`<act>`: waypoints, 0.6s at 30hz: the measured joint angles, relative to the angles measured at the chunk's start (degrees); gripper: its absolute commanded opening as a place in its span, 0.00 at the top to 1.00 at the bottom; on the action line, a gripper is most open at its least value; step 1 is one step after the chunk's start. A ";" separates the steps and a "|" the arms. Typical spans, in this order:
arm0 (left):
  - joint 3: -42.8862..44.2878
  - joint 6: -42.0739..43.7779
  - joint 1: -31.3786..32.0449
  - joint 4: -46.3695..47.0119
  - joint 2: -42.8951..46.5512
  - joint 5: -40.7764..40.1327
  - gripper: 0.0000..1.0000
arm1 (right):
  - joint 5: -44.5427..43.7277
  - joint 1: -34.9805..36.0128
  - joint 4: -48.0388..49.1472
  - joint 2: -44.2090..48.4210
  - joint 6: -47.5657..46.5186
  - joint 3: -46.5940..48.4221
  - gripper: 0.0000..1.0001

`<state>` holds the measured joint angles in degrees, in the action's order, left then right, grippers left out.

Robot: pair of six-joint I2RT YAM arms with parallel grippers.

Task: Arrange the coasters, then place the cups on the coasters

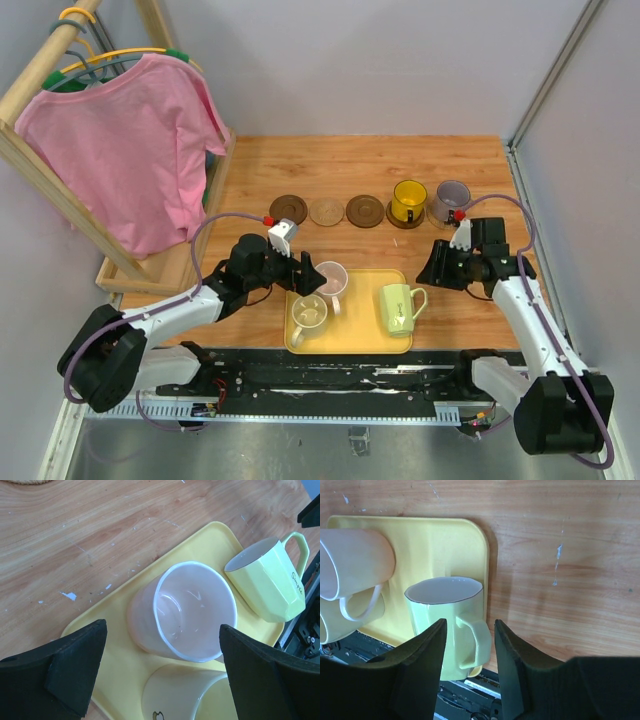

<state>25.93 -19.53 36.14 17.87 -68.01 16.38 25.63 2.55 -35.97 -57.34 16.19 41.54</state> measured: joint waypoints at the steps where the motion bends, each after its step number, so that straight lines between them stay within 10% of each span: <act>1: 0.00 0.00 0.00 0.00 0.00 -0.02 0.02 | -0.09 0.00 -0.13 0.07 0.15 -0.39 0.56; 18: -0.37 -0.39 0.00 1.14 -0.63 0.00 0.02 | -0.07 0.00 -0.98 1.44 2.80 -4.42 0.63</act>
<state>25.56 -19.92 36.14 19.00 -68.64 16.38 25.56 2.55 -36.95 -55.90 18.98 37.12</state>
